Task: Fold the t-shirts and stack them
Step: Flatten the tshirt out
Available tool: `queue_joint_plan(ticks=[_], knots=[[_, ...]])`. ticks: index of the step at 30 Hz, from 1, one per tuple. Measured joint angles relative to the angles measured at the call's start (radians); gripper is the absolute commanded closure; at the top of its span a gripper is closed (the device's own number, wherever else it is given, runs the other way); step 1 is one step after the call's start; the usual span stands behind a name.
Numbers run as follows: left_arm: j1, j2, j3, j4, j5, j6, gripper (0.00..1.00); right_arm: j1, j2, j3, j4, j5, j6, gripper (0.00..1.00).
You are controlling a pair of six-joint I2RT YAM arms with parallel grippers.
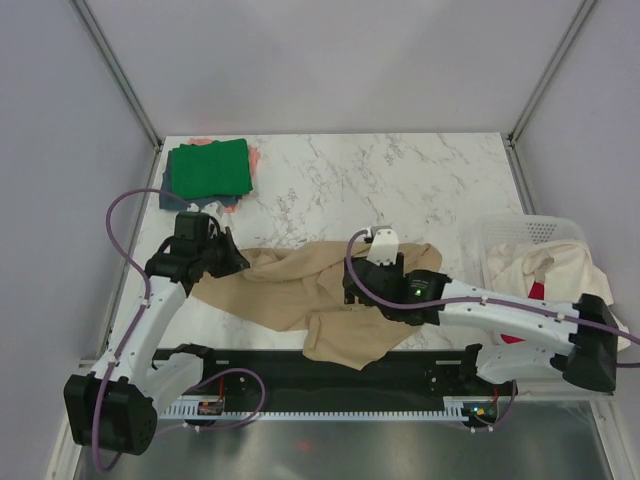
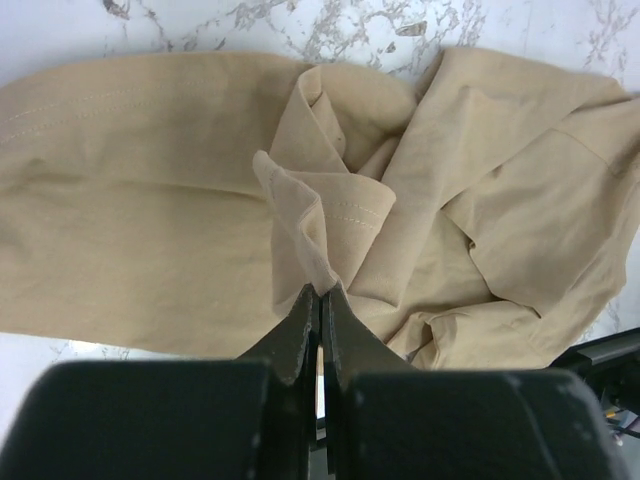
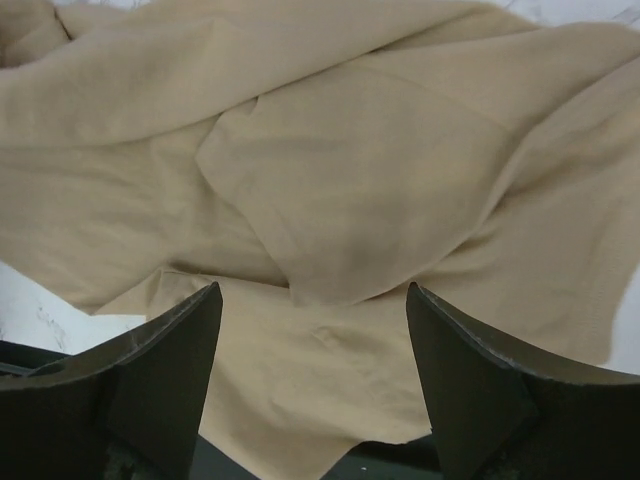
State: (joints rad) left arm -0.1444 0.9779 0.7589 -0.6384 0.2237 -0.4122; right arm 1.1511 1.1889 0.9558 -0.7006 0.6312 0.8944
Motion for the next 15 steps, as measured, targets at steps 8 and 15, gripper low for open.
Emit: queue_joint_plan(ticks=[8,15], knots=[[-0.015,-0.008,-0.002,0.022,0.041,0.0,0.98,0.025,0.245,-0.009,0.089,-0.057,0.047,0.26],[-0.015,-0.034,-0.01,0.03,0.055,0.0,0.98,0.025,0.333,-0.008,0.117,-0.078,0.067,0.33]])
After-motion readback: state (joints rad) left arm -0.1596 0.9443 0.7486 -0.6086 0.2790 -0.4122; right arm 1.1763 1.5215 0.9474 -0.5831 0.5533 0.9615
